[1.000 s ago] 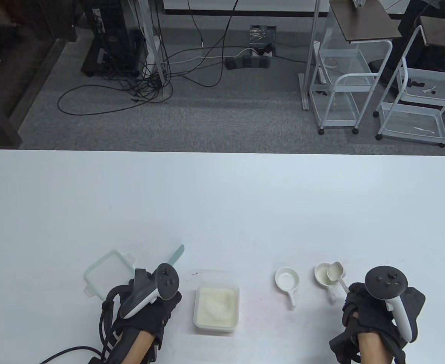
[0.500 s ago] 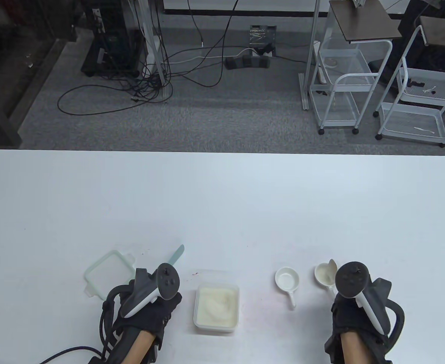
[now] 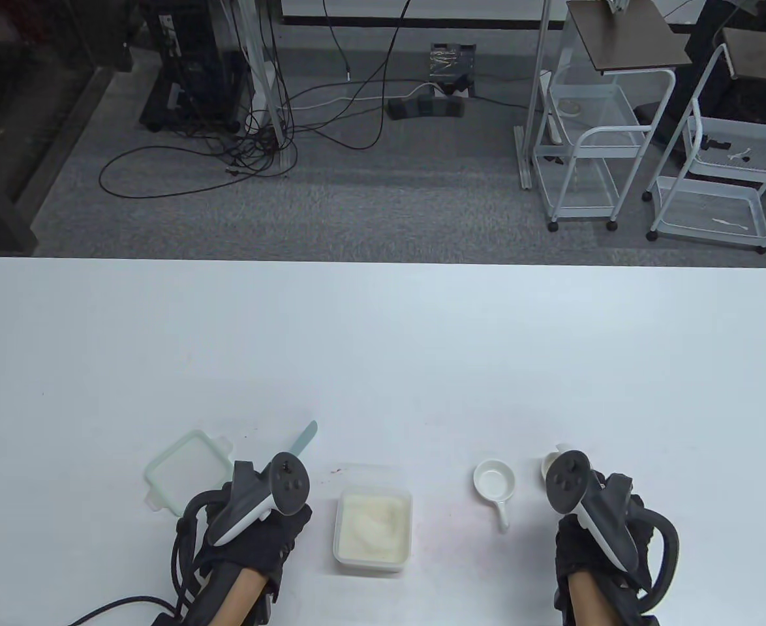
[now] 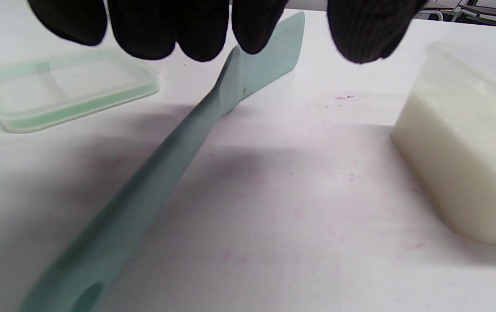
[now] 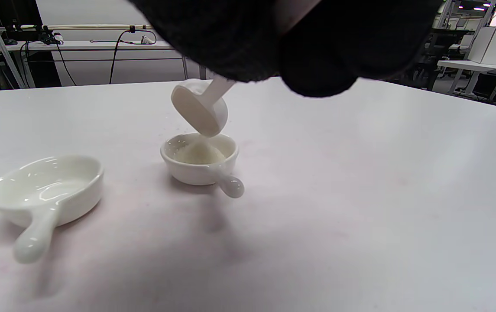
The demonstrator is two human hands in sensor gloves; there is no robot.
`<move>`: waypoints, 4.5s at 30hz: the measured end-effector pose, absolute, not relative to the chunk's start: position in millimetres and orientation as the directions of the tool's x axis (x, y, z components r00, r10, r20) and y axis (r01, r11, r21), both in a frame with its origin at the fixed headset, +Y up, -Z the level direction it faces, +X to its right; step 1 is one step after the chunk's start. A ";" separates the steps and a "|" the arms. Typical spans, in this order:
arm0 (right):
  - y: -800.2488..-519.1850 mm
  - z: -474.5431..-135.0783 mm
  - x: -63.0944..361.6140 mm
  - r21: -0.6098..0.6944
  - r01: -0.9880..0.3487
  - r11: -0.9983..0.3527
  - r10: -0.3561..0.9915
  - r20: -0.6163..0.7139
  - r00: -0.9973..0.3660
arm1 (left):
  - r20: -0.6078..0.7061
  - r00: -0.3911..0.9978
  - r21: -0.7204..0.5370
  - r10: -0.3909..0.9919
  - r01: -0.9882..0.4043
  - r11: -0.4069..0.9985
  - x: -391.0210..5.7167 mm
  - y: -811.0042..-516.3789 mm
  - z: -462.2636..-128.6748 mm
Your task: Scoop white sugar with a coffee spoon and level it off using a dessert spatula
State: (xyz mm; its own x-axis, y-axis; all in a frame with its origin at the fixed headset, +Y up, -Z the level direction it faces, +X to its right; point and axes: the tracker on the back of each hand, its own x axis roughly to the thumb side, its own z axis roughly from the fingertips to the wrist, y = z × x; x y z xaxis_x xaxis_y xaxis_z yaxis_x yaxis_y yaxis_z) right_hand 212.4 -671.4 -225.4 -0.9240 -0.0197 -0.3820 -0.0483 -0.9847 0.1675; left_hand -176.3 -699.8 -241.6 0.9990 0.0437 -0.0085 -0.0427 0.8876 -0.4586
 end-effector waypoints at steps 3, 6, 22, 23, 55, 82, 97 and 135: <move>-670.4 -224.9 211.7 0.172 -0.044 -0.984 -0.026 -0.384 -0.923 | -0.010 0.999 -0.461 0.046 -0.045 0.886 -176.4 -700.0 -241.7; -669.5 -224.3 211.7 0.171 -0.042 -0.984 -0.028 -0.388 -0.921 | -0.011 0.999 -0.462 0.046 -0.045 0.886 -176.5 -700.0 -241.7; -655.6 -217.7 216.4 0.147 -0.558 -0.817 0.514 -0.254 -0.819 | 0.150 0.984 -0.291 0.100 -0.053 0.955 -167.2 -691.1 -239.9; -656.1 -217.8 215.9 0.154 -0.604 -0.782 0.564 -0.239 -0.791 | 0.157 0.982 -0.287 0.102 -0.054 0.957 -166.3 -691.0 -239.4; -666.2 -217.9 118.8 0.308 -0.373 -0.875 0.466 0.329 -0.821 | 0.525 0.799 -0.349 0.293 -0.112 0.930 -123.8 -729.3 -237.7; -681.2 -206.5 76.9 0.269 -0.132 -0.954 0.247 0.459 -0.854 | 0.503 0.814 -0.374 0.290 -0.098 0.922 -122.9 -729.8 -239.0; -698.4 -227.5 128.8 0.572 -0.582 -0.578 0.752 0.097 -0.652 | 0.502 0.818 -0.371 0.281 -0.090 0.924 -122.3 -729.9 -237.8; -697.6 -229.8 141.3 0.570 -0.657 -0.493 0.821 0.055 -0.568 | -0.022 0.990 -0.314 0.139 -0.139 0.939 -201.1 -692.2 -250.9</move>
